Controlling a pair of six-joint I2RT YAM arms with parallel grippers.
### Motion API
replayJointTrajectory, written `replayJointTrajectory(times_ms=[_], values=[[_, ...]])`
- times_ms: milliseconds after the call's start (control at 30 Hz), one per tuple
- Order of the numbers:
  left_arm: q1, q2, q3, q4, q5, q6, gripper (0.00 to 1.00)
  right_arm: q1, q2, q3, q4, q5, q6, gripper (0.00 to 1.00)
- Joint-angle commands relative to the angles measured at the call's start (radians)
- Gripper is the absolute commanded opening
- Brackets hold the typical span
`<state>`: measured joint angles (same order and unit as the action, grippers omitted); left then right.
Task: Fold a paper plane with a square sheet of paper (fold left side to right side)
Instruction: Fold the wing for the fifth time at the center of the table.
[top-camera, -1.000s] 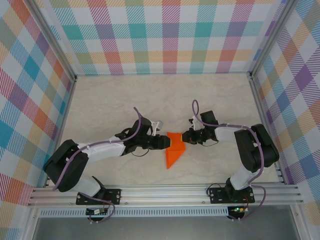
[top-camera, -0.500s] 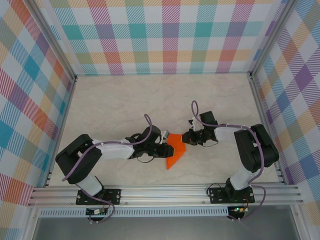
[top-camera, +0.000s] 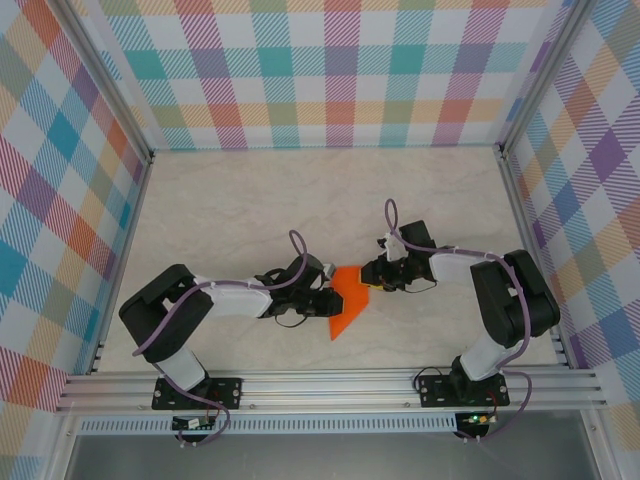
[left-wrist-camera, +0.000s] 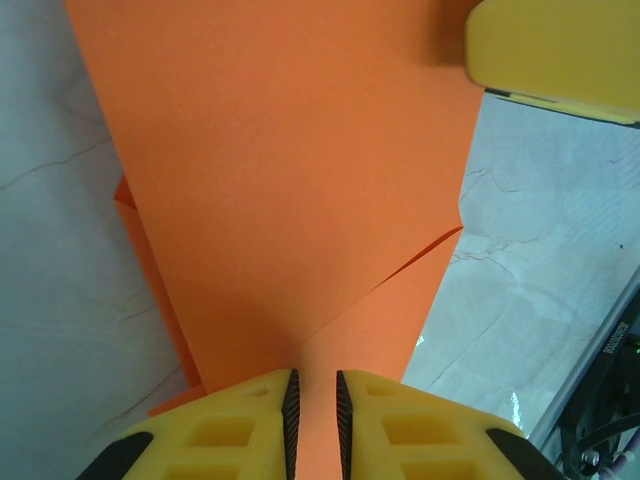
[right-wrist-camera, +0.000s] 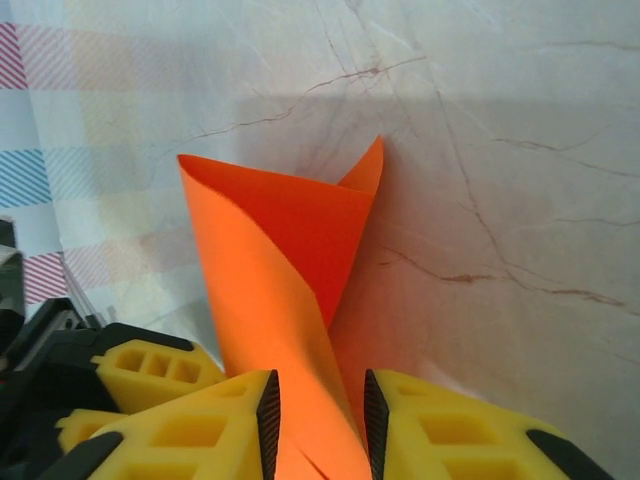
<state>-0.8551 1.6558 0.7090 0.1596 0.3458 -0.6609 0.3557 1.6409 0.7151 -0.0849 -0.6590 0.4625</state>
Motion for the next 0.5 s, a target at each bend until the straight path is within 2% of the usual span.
replayJointTrajectory(times_ms=[0,300,467], values=[[0.006,-0.002,-0.022,0.012,-0.013,0.023,0.17,0.009,-0.007,0.034,-0.008,-0.056,0.018,0.35],[0.018,-0.028,-0.054,0.017,-0.021,0.025,0.14,0.033,0.058,0.062,-0.016,-0.046,-0.002,0.46],[0.022,-0.025,-0.063,0.039,-0.007,0.029,0.13,0.049,0.088,0.078,-0.023,-0.052,-0.016,0.45]])
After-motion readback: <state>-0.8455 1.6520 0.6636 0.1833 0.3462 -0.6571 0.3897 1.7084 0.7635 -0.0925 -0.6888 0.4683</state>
